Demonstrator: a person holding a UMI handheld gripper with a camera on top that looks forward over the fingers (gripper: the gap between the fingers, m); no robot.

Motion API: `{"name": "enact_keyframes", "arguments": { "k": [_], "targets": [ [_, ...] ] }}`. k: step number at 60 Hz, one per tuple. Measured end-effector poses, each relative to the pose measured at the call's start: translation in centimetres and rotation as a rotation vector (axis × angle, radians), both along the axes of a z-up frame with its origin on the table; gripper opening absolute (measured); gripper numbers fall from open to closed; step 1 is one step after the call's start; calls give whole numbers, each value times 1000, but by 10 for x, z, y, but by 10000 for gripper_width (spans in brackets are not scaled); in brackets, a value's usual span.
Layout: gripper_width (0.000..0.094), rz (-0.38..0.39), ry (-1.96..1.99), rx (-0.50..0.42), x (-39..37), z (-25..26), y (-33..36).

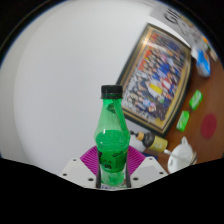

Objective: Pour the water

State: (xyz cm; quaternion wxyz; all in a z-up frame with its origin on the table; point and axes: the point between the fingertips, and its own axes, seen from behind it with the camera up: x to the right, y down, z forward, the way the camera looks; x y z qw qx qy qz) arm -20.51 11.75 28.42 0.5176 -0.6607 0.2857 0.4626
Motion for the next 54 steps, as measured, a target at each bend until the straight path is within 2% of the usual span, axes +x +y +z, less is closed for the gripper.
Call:
{"name": "enact_keyframes", "arguments": {
  "k": [8, 13, 16, 22, 35, 43, 47, 52, 54],
  "targets": [
    [328, -96, -455, 100, 71, 21, 8],
    [329, -132, -713, 129, 111, 13, 10],
    [328, -152, -868, 107, 130, -3, 17],
    [327, -137, -1073, 57, 160, -51, 26],
    [328, -72, -1152, -53, 185, -154, 23],
    [336, -60, -1176, -85, 192, -189, 20],
    [335, -78, -1163, -56, 192, -186, 20],
    [399, -94, -1146, -51, 194, -185, 19],
    [474, -94, -1139, -51, 194, -185, 19]
  ]
}}
